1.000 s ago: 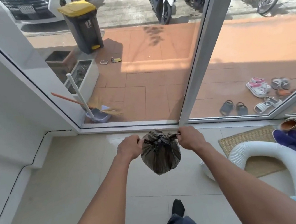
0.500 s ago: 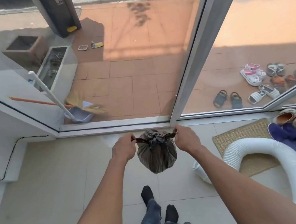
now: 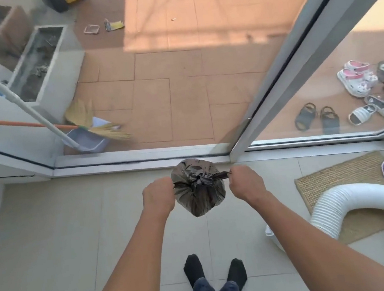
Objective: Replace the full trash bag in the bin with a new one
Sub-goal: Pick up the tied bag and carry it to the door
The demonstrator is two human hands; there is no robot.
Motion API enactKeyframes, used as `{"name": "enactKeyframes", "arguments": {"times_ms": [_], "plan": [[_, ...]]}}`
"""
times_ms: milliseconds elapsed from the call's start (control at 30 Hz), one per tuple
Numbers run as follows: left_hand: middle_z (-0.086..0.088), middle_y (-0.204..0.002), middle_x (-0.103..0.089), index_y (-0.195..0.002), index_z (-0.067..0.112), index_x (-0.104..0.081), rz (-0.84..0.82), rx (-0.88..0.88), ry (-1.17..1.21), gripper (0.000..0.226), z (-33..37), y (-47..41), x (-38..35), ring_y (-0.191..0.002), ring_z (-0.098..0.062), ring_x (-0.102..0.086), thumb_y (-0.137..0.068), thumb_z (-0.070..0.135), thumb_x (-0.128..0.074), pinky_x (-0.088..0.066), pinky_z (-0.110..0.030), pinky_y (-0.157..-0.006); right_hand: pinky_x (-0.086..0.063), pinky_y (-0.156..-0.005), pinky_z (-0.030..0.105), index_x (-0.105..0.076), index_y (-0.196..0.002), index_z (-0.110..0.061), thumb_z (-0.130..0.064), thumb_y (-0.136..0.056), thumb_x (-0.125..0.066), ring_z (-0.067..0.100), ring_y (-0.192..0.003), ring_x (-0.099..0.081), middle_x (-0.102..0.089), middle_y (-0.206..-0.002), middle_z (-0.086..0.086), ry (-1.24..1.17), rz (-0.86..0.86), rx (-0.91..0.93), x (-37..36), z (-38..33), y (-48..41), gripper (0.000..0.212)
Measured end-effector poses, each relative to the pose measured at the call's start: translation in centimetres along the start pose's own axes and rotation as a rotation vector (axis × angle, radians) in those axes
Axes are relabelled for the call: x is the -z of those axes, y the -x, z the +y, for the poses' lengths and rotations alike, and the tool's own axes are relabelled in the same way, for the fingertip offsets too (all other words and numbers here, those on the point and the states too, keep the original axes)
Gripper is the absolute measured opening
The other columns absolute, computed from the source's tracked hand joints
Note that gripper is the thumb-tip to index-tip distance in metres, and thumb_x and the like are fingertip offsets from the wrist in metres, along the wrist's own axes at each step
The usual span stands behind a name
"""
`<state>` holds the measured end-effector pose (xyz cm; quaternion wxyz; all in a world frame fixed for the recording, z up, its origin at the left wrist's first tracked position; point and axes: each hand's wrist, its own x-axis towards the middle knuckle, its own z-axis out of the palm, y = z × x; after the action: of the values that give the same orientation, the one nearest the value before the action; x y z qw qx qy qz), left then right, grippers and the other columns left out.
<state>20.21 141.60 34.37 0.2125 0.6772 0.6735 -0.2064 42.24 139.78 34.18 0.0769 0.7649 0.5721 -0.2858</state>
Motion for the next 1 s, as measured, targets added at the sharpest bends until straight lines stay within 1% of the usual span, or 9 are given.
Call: {"name": "enactKeyframes", "arguments": {"times_ms": [133,200,300,467,600,667,767,867,1000], "plan": [[-0.003,-0.107,-0.069,-0.106,0.017,-0.060,-0.008,0.011,-0.030,0.012,-0.1,-5.9,-3.6,-0.100,-0.026,-0.066,-0.098,0.015,-0.051,-0.042,-0.029,-0.069,-0.040,-0.068,0.032,-0.061,-0.099,-0.011,-0.019,-0.097,-0.043,0.033,-0.098,-0.061,-0.065,-0.105,0.010,0.021,-0.021,0.021,-4.0,0.0,-5.6,0.020],[-0.004,-0.109,-0.068,-0.108,0.017,-0.059,0.002,0.020,-0.011,0.014,-0.2,-8.2,-5.7,-0.102,-0.027,-0.065,-0.101,0.018,-0.047,-0.040,-0.029,-0.070,-0.042,-0.068,0.033,-0.061,-0.098,-0.010,-0.023,-0.098,-0.043,0.034,-0.097,-0.061,-0.066,-0.105,0.012,-0.021,-0.040,0.021,-6.4,0.0,-8.2,0.023],[-0.005,-0.110,-0.067,-0.108,0.016,-0.058,-0.013,0.037,0.024,0.016,0.0,-12.1,-9.7,-0.102,-0.028,-0.064,-0.100,0.015,-0.044,-0.041,-0.031,-0.072,-0.043,-0.068,0.033,-0.061,-0.096,-0.009,-0.024,-0.098,-0.043,0.035,-0.096,-0.061,-0.067,-0.104,0.014,-0.069,-0.068,0.011,-10.5,0.5,-12.3,0.024],[-0.008,-0.115,-0.066,-0.115,0.015,-0.058,-0.039,0.022,0.061,0.021,0.2,-16.4,-14.5,-0.106,-0.030,-0.062,-0.101,0.019,-0.043,-0.043,-0.034,-0.076,-0.044,-0.068,0.034,-0.062,-0.097,-0.009,-0.026,-0.099,-0.043,0.034,-0.091,-0.060,-0.066,-0.102,0.013,-0.066,-0.076,0.004,-15.6,1.5,-16.5,0.025],[-0.010,-0.116,-0.065,-0.116,0.013,-0.058,-0.058,0.031,0.106,0.025,-0.3,-17.9,-17.4,-0.106,-0.032,-0.061,-0.103,0.023,-0.040,-0.040,-0.034,-0.075,-0.041,-0.066,0.032,-0.059,-0.092,-0.013,-0.027,-0.100,-0.042,0.031,-0.083,-0.054,-0.062,-0.094,0.009,-0.042,-0.100,-0.016,-18.4,3.0,-17.9,0.023],[-0.011,-0.114,-0.066,-0.112,0.012,-0.059,-0.056,0.037,0.118,0.024,-0.5,-18.3,-18.0,-0.103,-0.033,-0.061,-0.103,0.023,-0.041,-0.040,-0.034,-0.074,-0.042,-0.066,0.033,-0.060,-0.092,-0.011,-0.026,-0.100,-0.043,0.031,-0.083,-0.054,-0.060,-0.090,0.008,-0.032,-0.104,-0.024,-19.1,3.7,-18.1,0.024],[-0.012,-0.110,-0.066,-0.111,0.012,-0.061,-0.047,0.034,0.132,0.025,-0.9,-18.6,-18.8,-0.098,-0.033,-0.061,-0.103,0.023,-0.040,-0.040,-0.034,-0.072,-0.042,-0.065,0.032,-0.058,-0.085,-0.011,-0.023,-0.099,-0.044,0.033,-0.083,-0.057,-0.060,-0.087,0.010,-0.048,-0.110,-0.024,-19.8,4.1,-18.4,0.023],[-0.012,-0.107,-0.066,-0.110,0.011,-0.061,-0.058,0.044,0.161,0.026,-1.0,-18.9,-19.6,-0.088,-0.032,-0.057,-0.103,0.023,-0.039,-0.041,-0.034,-0.070,-0.043,-0.065,0.033,-0.058,-0.086,-0.010,-0.023,-0.098,-0.044,0.034,-0.083,-0.058,-0.063,-0.090,0.012,-0.059,-0.115,-0.035,-20.5,4.2,-18.7,0.023],[-0.012,-0.103,-0.066,-0.107,0.010,-0.061,-0.072,0.058,0.212,0.025,-0.6,-19.7,-20.5,-0.085,-0.032,-0.056,-0.103,0.023,-0.040,-0.042,-0.035,-0.069,-0.045,-0.068,0.033,-0.056,-0.086,-0.010,-0.024,-0.097,-0.045,0.034,-0.085,-0.059,-0.067,-0.098,0.014,-0.071,-0.115,-0.049,-21.5,3.8,-19.2,0.021]]}}
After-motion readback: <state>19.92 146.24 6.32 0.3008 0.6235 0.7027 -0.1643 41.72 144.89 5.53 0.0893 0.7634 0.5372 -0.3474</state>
